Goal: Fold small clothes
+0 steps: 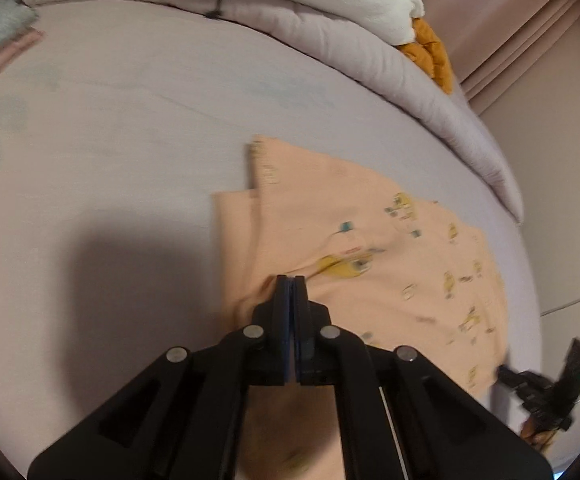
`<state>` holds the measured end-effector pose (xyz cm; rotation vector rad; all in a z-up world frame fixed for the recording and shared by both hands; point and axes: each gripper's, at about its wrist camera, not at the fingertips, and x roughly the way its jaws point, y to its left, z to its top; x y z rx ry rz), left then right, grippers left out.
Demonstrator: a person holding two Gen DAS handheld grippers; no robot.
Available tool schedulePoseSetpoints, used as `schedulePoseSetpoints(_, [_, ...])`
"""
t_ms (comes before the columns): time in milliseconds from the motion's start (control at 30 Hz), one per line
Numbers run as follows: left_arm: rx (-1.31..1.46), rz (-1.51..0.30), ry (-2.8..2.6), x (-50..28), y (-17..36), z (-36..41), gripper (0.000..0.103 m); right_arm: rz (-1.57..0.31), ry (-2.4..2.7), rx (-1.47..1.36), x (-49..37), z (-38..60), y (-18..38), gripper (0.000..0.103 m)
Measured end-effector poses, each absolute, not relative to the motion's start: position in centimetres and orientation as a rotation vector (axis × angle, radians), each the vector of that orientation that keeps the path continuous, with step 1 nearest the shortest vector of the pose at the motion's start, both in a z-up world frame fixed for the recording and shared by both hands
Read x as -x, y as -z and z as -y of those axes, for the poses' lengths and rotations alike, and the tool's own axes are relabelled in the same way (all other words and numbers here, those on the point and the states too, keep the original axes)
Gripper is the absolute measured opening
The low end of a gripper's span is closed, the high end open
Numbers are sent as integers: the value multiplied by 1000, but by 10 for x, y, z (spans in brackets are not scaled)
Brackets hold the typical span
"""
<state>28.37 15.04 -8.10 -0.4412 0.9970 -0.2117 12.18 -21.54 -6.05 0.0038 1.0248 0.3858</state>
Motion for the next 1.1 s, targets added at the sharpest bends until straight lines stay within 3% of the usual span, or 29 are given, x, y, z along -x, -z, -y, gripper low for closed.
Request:
schedulePoseSetpoints(67, [459,-982,217,-271,73,-159,6,-1014,-354,26,-120,215,55,8])
schedulePoseSetpoints(133, [448,-951,231,-259,66,-160,22,-993,-389,17,-116,212,48,8])
schedulePoseSetpoints(200, [451,-915,279,-252,55,-154,28,-966,-425,15,-112,206,40,9])
schedulePoseSetpoints(333, [424,-916,387,-242,51,-132,29,-936,-506,-9,-120,174,31,9])
schedulePoseSetpoints(500, [353,-1012,427,-231,83,-102,29,-929,-561,-8,-148,114,34,9])
schedulePoseSetpoints(833, [450,-1021,516,-198,101,-125,29,-947,-677,70,-184,18,31,9])
schedulePoseSetpoints(1100, [481,-1019,545,-192,102,-130,29,-1013,-625,197,-211,-47,66,9])
